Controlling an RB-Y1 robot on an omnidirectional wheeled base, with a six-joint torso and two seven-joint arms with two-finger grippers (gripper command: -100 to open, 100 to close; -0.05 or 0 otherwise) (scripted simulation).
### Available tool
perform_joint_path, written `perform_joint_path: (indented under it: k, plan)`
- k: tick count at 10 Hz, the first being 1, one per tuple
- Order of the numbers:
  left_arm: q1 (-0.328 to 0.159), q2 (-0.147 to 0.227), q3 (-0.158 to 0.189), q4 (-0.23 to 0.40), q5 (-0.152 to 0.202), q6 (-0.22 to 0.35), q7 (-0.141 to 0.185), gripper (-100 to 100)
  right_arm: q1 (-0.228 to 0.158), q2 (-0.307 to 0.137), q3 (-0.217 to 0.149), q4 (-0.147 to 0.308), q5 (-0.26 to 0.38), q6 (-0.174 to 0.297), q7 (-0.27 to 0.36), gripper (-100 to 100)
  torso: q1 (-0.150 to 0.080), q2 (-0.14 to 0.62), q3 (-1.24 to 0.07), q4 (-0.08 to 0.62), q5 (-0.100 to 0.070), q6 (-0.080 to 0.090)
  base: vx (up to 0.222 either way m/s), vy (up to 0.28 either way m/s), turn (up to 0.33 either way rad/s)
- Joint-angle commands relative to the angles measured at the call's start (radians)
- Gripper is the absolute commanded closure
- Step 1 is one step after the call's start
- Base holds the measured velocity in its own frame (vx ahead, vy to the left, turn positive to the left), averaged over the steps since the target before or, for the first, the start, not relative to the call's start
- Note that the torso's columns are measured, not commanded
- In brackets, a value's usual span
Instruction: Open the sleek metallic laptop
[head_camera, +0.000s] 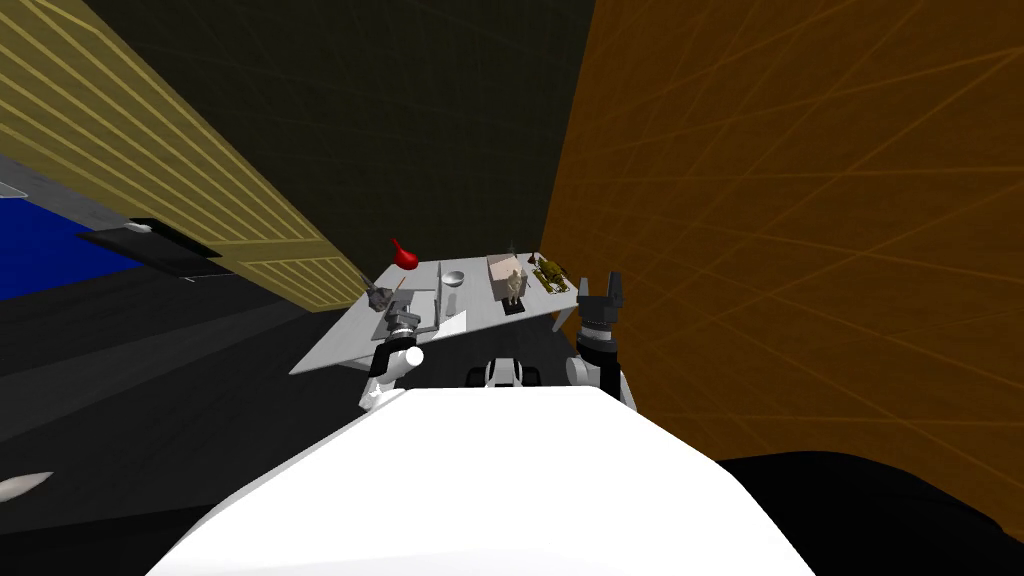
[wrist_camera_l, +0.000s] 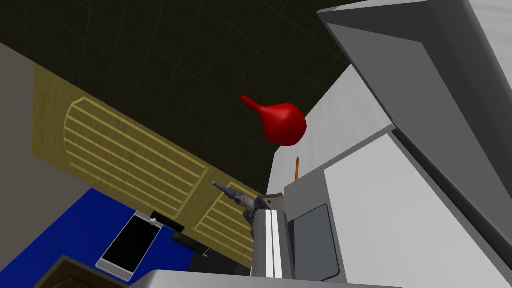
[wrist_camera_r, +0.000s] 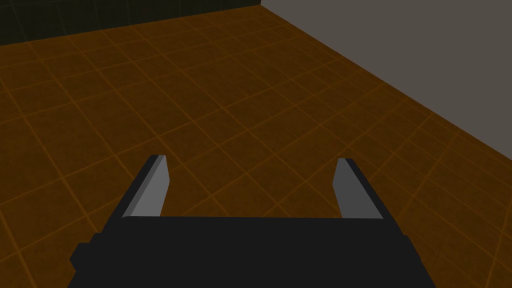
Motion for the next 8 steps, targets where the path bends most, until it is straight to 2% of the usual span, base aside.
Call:
perform_joint_path:
  k: [1, 3, 5, 6, 7, 8]
  plan:
    - [0.001, 0.033, -0.003, 0.003, 0.0, -0.002, 0.002, -100, 0.0, 0.0, 0.0, 0.0, 0.0, 0.0, 0.0, 0, 0.001, 0.001, 0.001, 0.0, 0.0, 0.0, 0.006, -0.011, -0.009]
    - [-0.001, 0.071, -0.007, 0.011, -0.002, -0.004, 0.002, -100, 0.0, 0.0, 0.0, 0.0, 0.0, 0.0, 0.0, 0, 0.001, 0.001, 0.001, 0.0, 0.0, 0.0, 0.005, -0.021, -0.004]
    - [-0.011, 0.072, -0.024, 0.055, -0.014, -0.01, -0.001, -100, 0.0, 0.0, 0.0, 0.0, 0.0, 0.0, 0.0, 0, -0.003, -0.001, 0.0, 0.0, -0.001, 0.0, 0.022, -0.093, -0.036]
    - [-0.016, 0.089, -0.031, 0.073, -0.018, -0.012, -0.002, -100, 0.0, 0.0, 0.0, 0.0, 0.0, 0.0, 0.0, 0, -0.004, -0.001, -0.001, 0.0, -0.001, 0.0, 0.033, -0.113, -0.017]
    - [-0.019, 0.086, -0.037, 0.091, -0.023, -0.014, -0.004, -100, 0.0, 0.0, 0.0, 0.0, 0.0, 0.0, 0.0, 0, -0.002, -0.001, -0.001, 0.0, -0.001, 0.0, 0.026, -0.098, 0.016]
    - [-0.023, 0.051, -0.043, 0.106, -0.027, -0.015, -0.005, -100, 0.0, 0.0, 0.0, 0.0, 0.0, 0.0, 0.0, 0, -0.001, -0.001, 0.0, -0.002, 0.002, 0.004, 0.017, -0.06, 0.011]
